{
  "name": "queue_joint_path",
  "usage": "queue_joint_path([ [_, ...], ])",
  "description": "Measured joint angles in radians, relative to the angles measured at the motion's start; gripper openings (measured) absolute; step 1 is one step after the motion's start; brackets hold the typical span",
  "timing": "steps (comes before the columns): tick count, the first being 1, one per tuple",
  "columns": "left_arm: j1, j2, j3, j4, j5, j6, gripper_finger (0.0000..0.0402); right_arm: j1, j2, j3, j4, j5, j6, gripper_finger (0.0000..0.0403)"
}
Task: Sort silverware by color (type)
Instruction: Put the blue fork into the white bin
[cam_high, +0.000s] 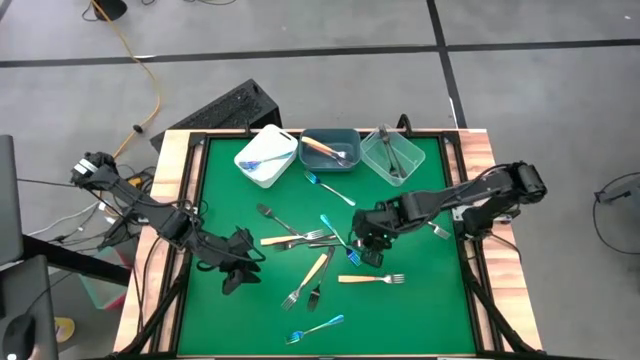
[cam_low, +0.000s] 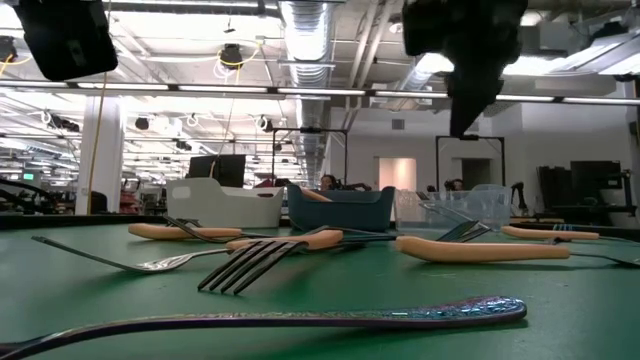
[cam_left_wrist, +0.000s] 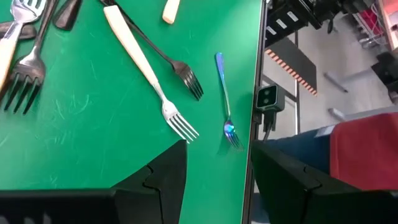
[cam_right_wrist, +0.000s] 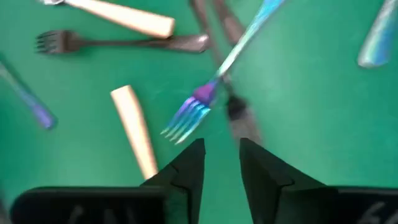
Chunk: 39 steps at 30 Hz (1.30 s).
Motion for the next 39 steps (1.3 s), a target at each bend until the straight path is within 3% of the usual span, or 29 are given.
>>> queue_joint_path([
  [5,-0.004,0.000,0.000,-0.002,0.000,0.041,0.0162,-0.051,0.039,0.000,0.048,0.029,-0.062,0.0152],
  [10,-0.027,-0.001,0.000,-0.006,0.001,0.098,0.0162,-0.070,0.128,0.001,0.178,0.039,-0.044,0.0164],
  [16,-0.060,-0.001,0.000,-0.027,0.001,0.129,0.0162,-0.077,0.260,0.019,0.283,0.037,0.000,0.0157],
  [23,-0.082,-0.004,0.001,-0.036,-0.014,0.167,0.0162,-0.075,0.372,0.055,0.289,0.072,0.036,0.0149],
  [34,-0.082,-0.023,0.001,-0.044,-0.063,0.201,0.0162,-0.110,0.405,0.058,0.225,0.064,0.041,0.0145],
  [39,-0.082,-0.026,0.001,-0.041,-0.086,0.201,0.0162,-0.115,0.405,0.057,0.222,0.061,0.042,0.0117],
])
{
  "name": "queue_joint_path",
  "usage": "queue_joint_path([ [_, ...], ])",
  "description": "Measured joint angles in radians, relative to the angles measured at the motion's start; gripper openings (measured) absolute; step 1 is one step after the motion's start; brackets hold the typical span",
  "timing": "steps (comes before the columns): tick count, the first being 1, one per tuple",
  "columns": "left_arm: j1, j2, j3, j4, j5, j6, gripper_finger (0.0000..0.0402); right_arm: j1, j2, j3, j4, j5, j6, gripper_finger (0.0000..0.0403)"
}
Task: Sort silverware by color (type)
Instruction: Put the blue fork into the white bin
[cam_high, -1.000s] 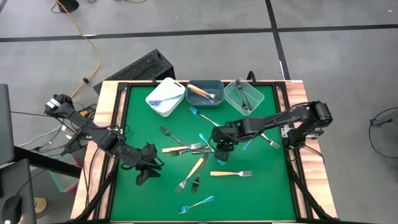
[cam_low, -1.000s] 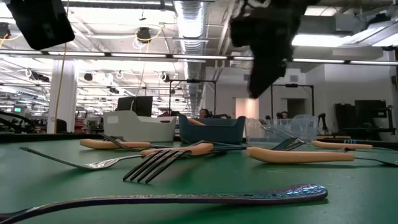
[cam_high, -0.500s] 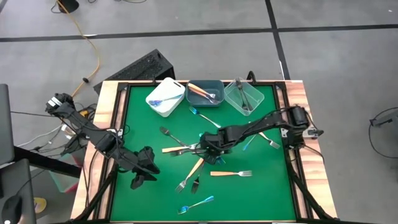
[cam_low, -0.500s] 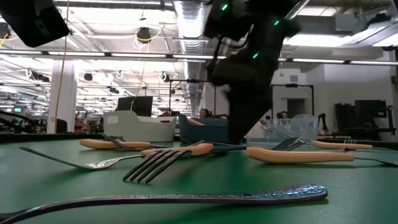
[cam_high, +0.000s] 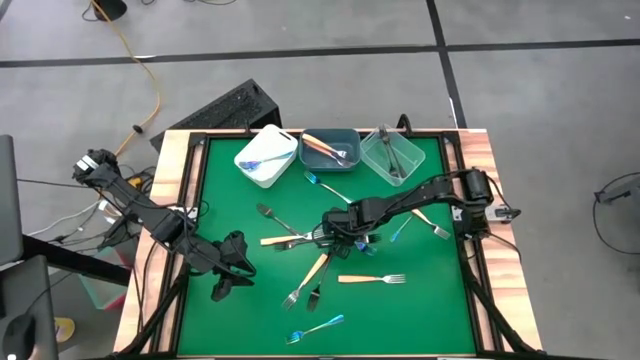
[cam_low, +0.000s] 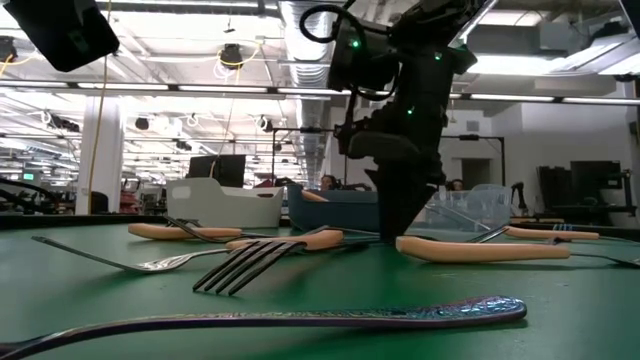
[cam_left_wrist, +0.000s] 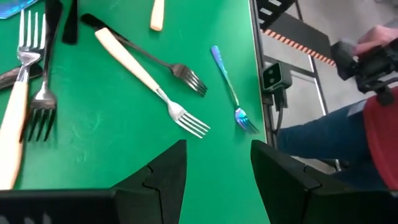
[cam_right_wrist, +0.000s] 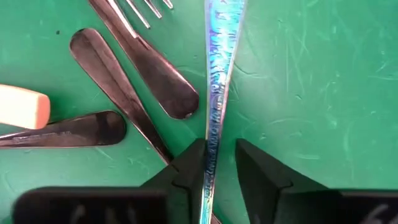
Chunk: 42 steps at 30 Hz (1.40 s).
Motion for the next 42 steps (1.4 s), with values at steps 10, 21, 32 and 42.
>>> queue_joint_path([
  [10,0.000,0.000,0.000,0.002,-0.011,-0.031,0.0162,0.000,-0.001,0.000,-0.006,-0.005,0.000,0.0014],
  [21,0.001,-0.001,0.000,0.042,-0.068,-0.055,0.0162,-0.042,-0.102,-0.003,0.003,-0.024,-0.034,0.0007],
  [32,0.082,-0.105,0.000,0.038,-0.157,-0.043,0.0162,-0.155,-0.232,-0.003,0.215,-0.010,-0.153,0.0007],
  [42,0.173,-0.265,0.000,0.012,-0.307,0.009,0.0162,-0.229,-0.245,-0.002,0.494,-0.107,-0.286,0.0007],
])
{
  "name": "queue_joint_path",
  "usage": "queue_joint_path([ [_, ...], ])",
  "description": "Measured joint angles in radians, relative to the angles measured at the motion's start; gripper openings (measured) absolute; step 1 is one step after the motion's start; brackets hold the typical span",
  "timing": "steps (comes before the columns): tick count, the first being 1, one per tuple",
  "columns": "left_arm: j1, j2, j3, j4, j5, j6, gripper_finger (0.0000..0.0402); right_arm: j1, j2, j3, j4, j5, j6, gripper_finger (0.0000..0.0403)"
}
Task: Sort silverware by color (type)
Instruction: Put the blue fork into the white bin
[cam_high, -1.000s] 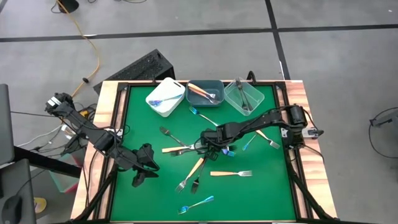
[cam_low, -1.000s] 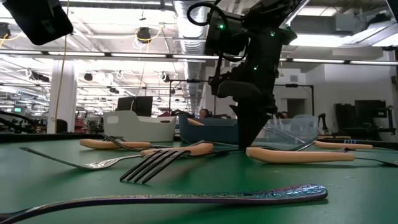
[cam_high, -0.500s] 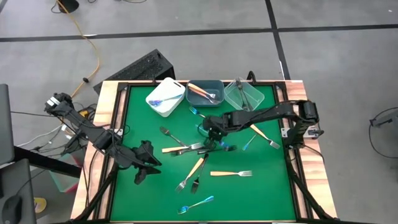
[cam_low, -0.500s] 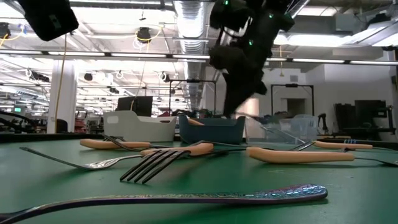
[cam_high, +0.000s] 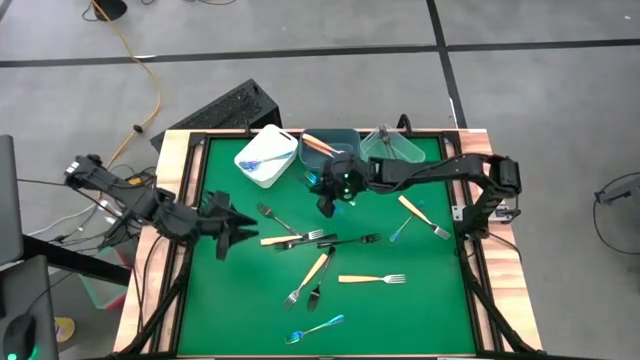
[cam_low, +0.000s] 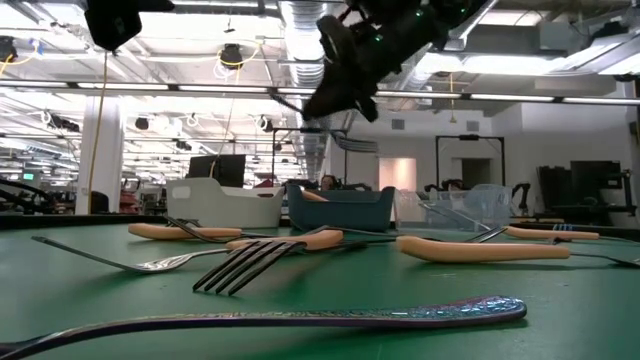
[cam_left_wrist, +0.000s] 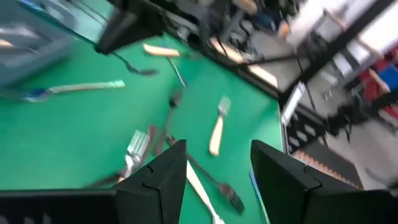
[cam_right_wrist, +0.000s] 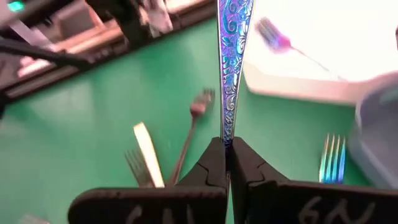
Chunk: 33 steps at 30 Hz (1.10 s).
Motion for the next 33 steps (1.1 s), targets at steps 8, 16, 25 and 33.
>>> queue_joint_path([
  [8,0.042,-0.045,0.000,0.009,-0.140,-0.036,0.0162,-0.067,0.002,0.000,0.204,-0.081,-0.128,0.0007],
  [16,0.063,-0.042,0.000,0.009,-0.187,-0.048,0.0162,-0.126,0.002,0.006,0.368,-0.105,-0.253,0.0007],
  [25,0.074,-0.042,0.001,0.007,-0.225,-0.048,0.0162,-0.173,0.172,0.276,0.320,-0.104,-0.338,0.0007],
  [33,0.074,-0.042,0.001,0.003,-0.227,-0.035,0.0162,-0.218,0.384,0.563,0.202,-0.178,-0.449,0.0007],
])
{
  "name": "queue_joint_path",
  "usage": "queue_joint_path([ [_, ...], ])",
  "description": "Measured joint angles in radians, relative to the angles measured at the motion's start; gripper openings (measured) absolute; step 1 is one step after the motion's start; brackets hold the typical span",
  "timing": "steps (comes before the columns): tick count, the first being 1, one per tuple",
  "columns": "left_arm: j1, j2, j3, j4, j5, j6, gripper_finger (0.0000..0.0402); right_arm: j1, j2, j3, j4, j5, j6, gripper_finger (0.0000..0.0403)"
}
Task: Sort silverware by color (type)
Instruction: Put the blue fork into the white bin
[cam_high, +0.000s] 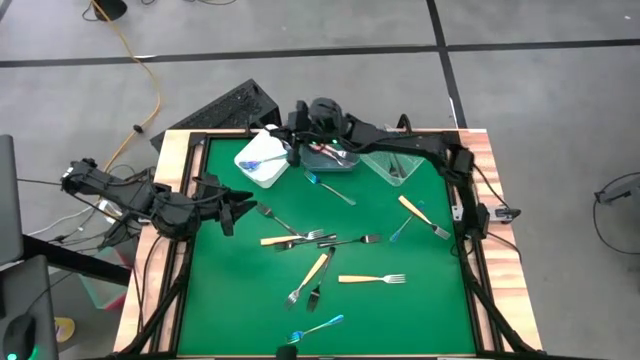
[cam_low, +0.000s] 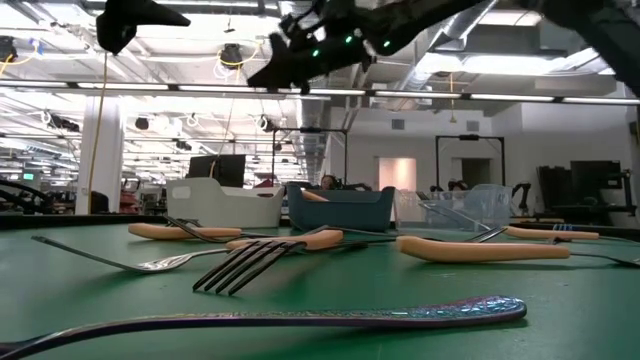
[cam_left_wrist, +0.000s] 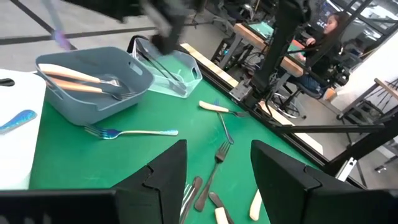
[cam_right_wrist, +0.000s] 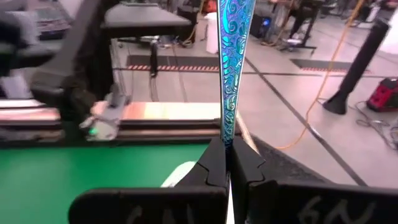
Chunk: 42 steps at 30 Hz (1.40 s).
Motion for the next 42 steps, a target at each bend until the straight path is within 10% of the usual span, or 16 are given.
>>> queue_joint_path([
  [18,0.000,0.000,0.000,-0.052,-0.025,-0.046,0.0162,-0.026,0.370,0.338,0.010,-0.137,0.079,0.0009],
  [33,0.000,0.000,0.000,-0.114,-0.026,-0.086,0.0162,-0.053,0.371,0.338,-0.116,-0.004,0.260,0.0009],
  [42,0.000,0.000,0.000,-0.163,-0.023,-0.082,0.0162,-0.044,0.258,0.338,-0.203,-0.084,0.070,0.0009],
])
